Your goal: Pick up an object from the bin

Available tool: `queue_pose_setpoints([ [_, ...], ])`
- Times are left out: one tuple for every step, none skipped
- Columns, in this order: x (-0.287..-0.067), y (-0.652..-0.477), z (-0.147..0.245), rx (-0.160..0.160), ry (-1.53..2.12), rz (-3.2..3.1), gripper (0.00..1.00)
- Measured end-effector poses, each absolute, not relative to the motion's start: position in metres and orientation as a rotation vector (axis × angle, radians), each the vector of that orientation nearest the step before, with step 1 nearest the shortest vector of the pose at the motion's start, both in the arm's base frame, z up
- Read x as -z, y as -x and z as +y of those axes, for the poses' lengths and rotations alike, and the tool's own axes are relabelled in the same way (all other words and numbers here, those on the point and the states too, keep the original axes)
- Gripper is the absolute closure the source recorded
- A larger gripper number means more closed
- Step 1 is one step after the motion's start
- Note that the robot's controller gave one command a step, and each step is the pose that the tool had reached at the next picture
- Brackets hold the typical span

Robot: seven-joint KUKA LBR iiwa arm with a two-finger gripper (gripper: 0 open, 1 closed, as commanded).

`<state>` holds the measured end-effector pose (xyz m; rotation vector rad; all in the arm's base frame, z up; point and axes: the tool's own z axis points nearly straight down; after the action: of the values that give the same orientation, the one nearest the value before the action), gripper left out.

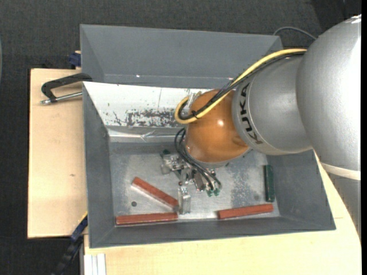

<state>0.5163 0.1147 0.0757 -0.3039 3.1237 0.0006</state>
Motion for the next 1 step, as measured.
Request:
queue_pose_setpoints([
  [-0.0669, -0.5154, 0.1194, 0.000, 0.313, 3.130, 0.00],
])
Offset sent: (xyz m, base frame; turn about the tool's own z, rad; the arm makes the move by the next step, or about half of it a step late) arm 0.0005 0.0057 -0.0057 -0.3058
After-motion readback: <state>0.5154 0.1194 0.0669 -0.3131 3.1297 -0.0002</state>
